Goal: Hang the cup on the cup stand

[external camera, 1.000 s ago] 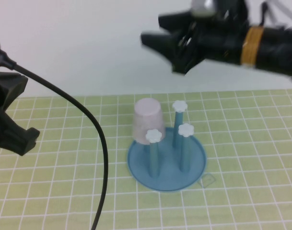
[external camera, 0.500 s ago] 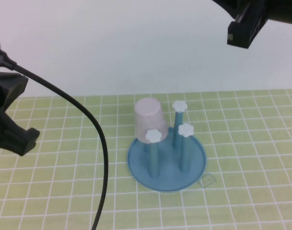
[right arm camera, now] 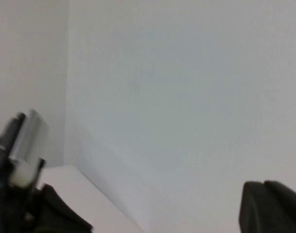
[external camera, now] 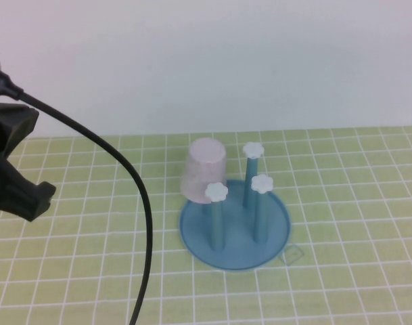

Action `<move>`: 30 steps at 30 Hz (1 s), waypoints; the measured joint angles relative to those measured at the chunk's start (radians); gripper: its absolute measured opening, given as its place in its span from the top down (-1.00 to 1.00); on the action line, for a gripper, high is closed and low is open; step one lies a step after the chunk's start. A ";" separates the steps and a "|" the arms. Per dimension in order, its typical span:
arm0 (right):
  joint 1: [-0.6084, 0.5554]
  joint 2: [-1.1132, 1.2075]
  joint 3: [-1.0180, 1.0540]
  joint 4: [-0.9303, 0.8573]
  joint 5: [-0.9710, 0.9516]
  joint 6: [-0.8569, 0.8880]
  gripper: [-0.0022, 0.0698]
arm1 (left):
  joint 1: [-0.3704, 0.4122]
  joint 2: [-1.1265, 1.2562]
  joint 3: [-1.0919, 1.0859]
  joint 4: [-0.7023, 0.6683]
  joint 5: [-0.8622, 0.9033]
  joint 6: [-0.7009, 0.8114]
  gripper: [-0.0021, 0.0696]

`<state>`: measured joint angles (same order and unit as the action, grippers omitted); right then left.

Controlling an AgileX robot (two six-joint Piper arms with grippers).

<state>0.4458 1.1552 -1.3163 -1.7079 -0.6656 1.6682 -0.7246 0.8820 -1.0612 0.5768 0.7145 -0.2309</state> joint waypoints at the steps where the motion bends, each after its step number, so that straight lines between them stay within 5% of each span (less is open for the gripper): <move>1: 0.000 -0.031 0.027 0.051 -0.006 -0.027 0.94 | 0.000 0.000 0.000 0.000 0.000 0.000 0.94; 9: 0.000 -0.405 0.465 0.649 0.186 -0.529 0.94 | 0.000 0.000 0.000 0.000 -0.002 0.000 0.94; 15: -0.012 -0.720 0.720 1.330 0.715 -1.282 0.94 | 0.000 0.000 0.000 0.000 -0.002 0.000 0.94; 18: -0.068 -0.822 0.788 1.497 0.948 -1.538 0.94 | 0.000 0.000 0.000 0.000 -0.002 0.000 0.94; 30: -0.398 -1.094 1.028 1.708 1.054 -1.752 0.94 | 0.000 0.000 0.000 0.000 -0.002 0.000 0.94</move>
<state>0.0476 0.0607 -0.2881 0.0000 0.3880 -0.0840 -0.7246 0.8820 -1.0612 0.5768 0.7127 -0.2309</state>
